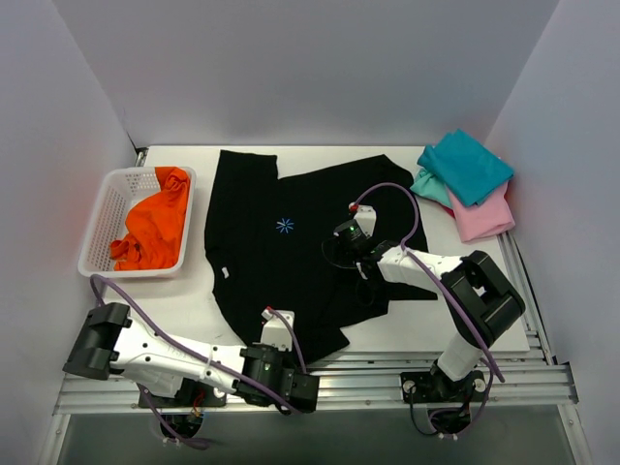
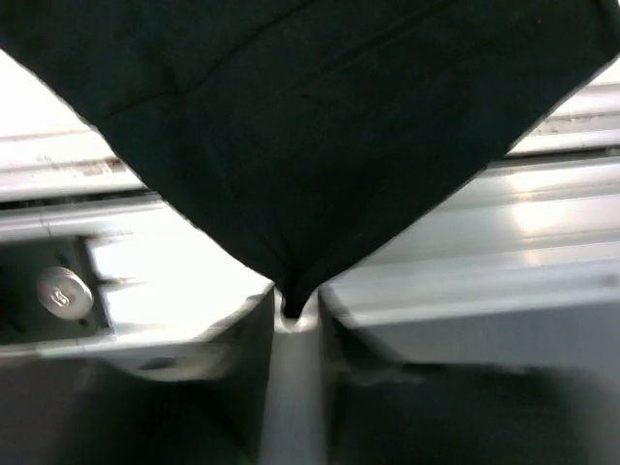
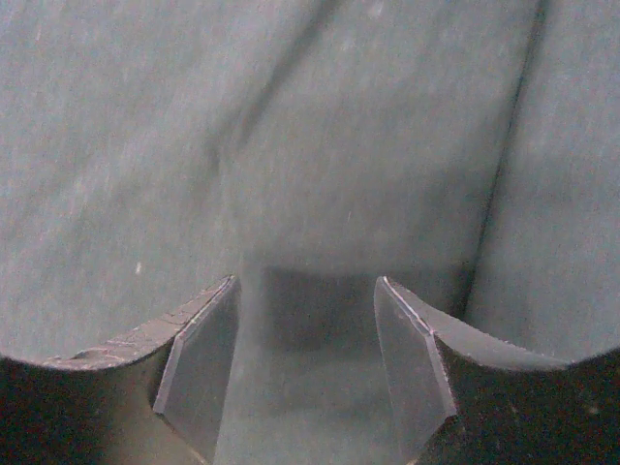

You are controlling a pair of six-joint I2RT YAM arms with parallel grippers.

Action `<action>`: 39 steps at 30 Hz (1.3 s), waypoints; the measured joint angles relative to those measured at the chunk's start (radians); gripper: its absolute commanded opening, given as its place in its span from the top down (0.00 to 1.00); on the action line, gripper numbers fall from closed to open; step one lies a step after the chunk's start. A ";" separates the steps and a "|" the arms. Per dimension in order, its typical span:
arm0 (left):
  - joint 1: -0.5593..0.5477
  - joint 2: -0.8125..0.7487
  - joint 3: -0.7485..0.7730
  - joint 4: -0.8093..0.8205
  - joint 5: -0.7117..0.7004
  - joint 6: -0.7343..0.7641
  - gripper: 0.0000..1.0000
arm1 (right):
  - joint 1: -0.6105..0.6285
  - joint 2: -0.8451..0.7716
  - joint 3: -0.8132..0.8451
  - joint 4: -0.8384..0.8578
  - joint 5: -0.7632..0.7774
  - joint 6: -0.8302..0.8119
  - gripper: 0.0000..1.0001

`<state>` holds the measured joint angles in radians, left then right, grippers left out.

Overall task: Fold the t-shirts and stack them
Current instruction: Flatten the tshirt out

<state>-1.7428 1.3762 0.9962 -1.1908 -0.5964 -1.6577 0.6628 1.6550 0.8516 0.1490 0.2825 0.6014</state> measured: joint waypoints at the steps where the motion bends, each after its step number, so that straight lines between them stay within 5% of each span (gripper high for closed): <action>1: -0.019 0.000 0.000 -0.004 0.013 -0.018 0.16 | 0.000 0.000 0.000 -0.001 0.000 0.000 0.47; 2: -0.042 0.000 0.000 -0.007 0.026 -0.040 0.05 | 0.000 0.000 0.000 -0.002 0.000 0.000 0.47; 8: -0.164 0.001 0.033 -0.026 0.048 -0.170 0.06 | 0.000 0.000 0.008 -0.009 0.000 0.000 0.47; 13: -0.138 -0.070 0.051 -0.026 -0.058 -0.194 0.06 | 0.000 0.000 0.045 -0.038 0.001 -0.003 0.47; 17: 0.073 -0.180 0.049 -0.025 -0.199 -0.111 0.06 | 0.000 -0.004 0.074 -0.065 0.011 -0.004 0.47; 23: 0.551 -0.430 -0.138 0.242 -0.363 0.325 0.00 | -0.004 -0.103 0.040 -0.077 0.111 0.018 0.52; 29: 1.045 -0.445 -0.354 0.707 -0.063 0.700 0.43 | -0.100 -0.365 -0.201 0.014 0.098 0.072 0.59; 31: 1.097 -0.322 -0.346 0.799 0.023 0.759 0.62 | -0.152 -0.443 -0.264 0.018 0.088 0.089 0.62; 32: 1.104 -0.251 -0.332 0.841 0.064 0.780 0.81 | -0.175 -0.481 -0.285 0.012 0.092 0.100 0.65; 34: 1.102 -0.106 -0.313 0.927 0.150 0.811 0.97 | -0.185 -0.531 -0.293 -0.009 0.096 0.119 0.69; 36: 1.091 -0.019 -0.312 0.981 0.217 0.827 0.98 | -0.185 -0.568 -0.293 -0.021 0.102 0.135 0.89; 39: 1.078 0.023 -0.326 1.046 0.275 0.826 0.98 | -0.191 -0.593 -0.293 -0.057 0.111 0.171 1.00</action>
<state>-0.6643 1.3994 0.6704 -0.1444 -0.3218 -0.8318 0.4721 1.0622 0.5591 0.0921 0.3939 0.7719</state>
